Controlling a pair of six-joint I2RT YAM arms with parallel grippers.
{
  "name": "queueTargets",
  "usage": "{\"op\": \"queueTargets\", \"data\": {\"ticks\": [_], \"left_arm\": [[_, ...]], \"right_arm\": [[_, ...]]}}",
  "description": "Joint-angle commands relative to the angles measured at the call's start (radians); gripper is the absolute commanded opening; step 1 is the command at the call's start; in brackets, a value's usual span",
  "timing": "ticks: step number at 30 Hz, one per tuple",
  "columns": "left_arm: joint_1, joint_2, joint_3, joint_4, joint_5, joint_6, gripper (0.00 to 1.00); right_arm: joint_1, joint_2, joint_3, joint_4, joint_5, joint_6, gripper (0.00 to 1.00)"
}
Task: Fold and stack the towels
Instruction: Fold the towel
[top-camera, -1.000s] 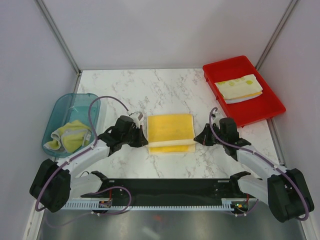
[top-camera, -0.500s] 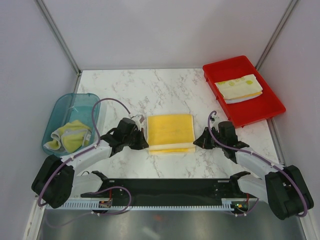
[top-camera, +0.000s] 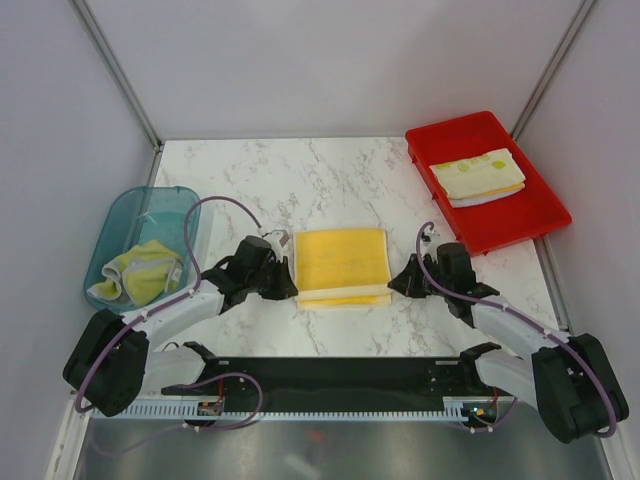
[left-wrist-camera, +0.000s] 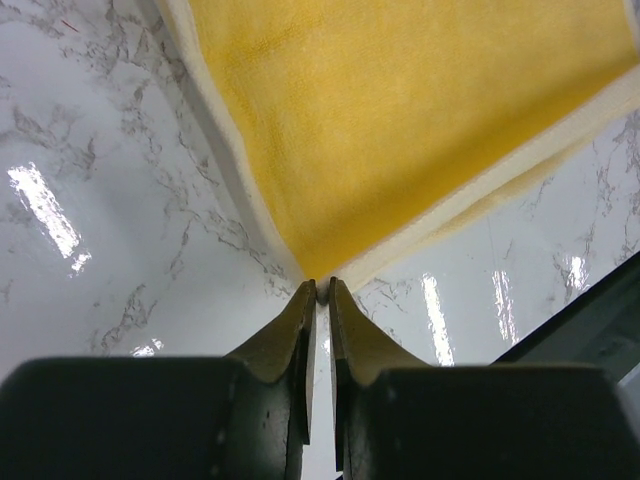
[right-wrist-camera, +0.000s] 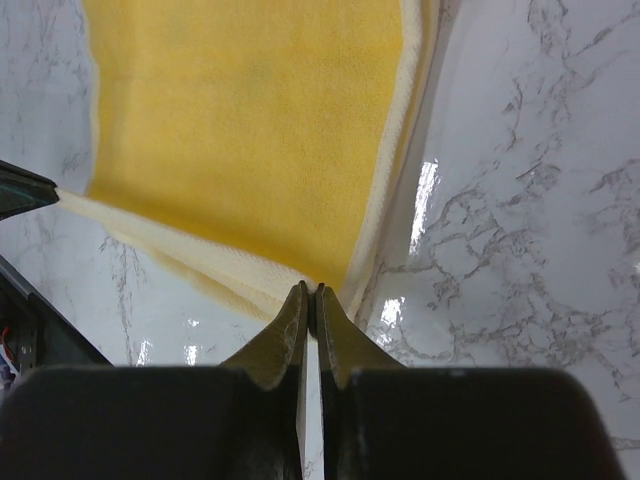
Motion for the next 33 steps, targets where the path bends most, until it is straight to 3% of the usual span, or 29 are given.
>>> {"op": "queueTargets", "data": {"ticks": [1,5,6,9,10,13,18,24,27,33], "left_arm": [[-0.005,-0.008,0.001,0.015,0.003,-0.015,0.15],[-0.006,-0.03,0.002,-0.003,0.004,-0.023,0.22],[-0.006,-0.042,0.008,-0.017,0.0,-0.032,0.31],[-0.006,-0.099,0.062,-0.09,-0.028,-0.049,0.42],[-0.006,-0.114,0.1,-0.112,-0.04,-0.048,0.43],[-0.006,-0.16,0.154,-0.149,-0.081,-0.046,0.45],[-0.006,-0.101,0.194,-0.138,-0.075,-0.069,0.45],[0.007,0.094,0.197,-0.019,-0.134,-0.086,0.43],[0.046,0.226,0.257,0.038,-0.097,-0.071,0.4],[0.11,0.436,0.427,0.069,-0.026,-0.031,0.37]], "right_arm": [[0.001,-0.027,0.001,0.003,0.03,-0.011,0.08],[0.003,-0.035,0.003,-0.006,0.028,-0.002,0.14],[0.001,-0.041,0.009,-0.014,0.033,-0.001,0.17],[0.003,-0.074,0.064,-0.145,0.051,-0.004,0.38],[0.003,-0.102,0.082,-0.179,0.064,-0.013,0.4],[0.003,-0.15,0.159,-0.281,0.107,-0.022,0.42],[0.003,-0.142,0.197,-0.253,0.087,0.002,0.36],[0.003,-0.012,0.148,-0.097,0.079,0.042,0.33],[0.003,0.121,0.147,-0.007,0.058,0.048,0.31],[0.001,0.229,0.232,-0.011,0.143,0.013,0.3]]}}
